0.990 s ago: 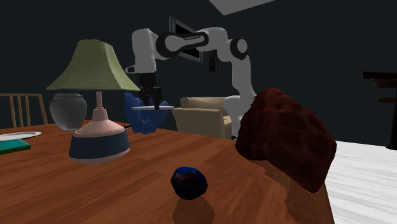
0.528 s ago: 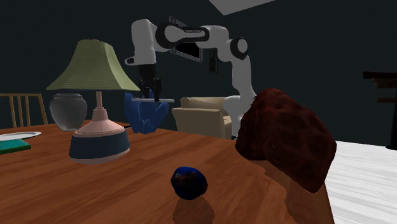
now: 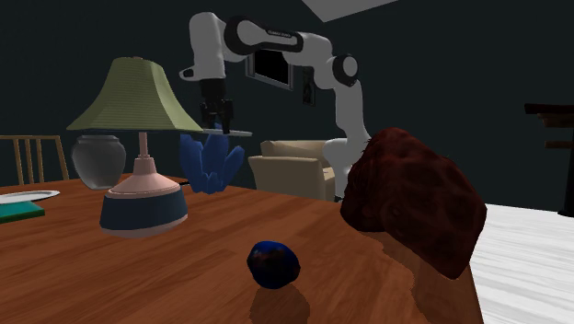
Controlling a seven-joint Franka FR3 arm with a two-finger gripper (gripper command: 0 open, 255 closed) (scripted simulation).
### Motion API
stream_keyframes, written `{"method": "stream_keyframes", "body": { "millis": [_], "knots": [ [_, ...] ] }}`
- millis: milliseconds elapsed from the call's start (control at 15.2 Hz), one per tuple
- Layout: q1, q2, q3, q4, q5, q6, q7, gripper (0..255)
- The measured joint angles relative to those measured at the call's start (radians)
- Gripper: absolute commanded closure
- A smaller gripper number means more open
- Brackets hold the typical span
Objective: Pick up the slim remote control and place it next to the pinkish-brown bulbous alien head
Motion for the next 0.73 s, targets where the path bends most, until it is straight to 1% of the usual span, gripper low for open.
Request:
{"method": "stream_keyframes", "body": {
  "millis": [726],
  "knots": [
    [-0.004,0.036,-0.003,0.195,0.008,-0.159,-0.017,255]
  ]
}}
